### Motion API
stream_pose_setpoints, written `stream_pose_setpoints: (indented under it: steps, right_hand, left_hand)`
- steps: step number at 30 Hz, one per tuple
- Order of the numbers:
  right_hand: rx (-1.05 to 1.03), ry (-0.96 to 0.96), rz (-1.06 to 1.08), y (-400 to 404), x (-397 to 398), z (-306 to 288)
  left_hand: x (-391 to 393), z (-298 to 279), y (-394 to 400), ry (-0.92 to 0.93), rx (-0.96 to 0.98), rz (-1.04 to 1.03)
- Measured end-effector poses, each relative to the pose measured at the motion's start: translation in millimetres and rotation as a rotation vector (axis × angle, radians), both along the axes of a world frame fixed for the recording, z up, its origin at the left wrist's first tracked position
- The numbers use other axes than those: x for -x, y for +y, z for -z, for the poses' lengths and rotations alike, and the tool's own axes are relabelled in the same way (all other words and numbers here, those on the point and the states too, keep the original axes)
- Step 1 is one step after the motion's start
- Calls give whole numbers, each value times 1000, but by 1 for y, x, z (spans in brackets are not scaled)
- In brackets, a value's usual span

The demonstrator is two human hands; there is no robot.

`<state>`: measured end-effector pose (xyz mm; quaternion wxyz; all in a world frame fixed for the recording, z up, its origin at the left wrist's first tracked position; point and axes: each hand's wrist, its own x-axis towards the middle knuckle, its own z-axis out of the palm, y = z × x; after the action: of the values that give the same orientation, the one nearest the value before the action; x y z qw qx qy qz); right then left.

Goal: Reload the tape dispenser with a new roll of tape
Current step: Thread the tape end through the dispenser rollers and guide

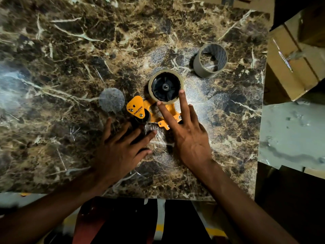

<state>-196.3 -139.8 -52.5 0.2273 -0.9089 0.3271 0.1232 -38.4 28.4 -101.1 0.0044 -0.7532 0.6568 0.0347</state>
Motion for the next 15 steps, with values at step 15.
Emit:
stream_pose_setpoints:
  steps: [15]
  right_hand:
    - [-130, -97, 72, -4, -2, -6]
  left_hand:
    - [-7, -16, -15, 53, 114, -43]
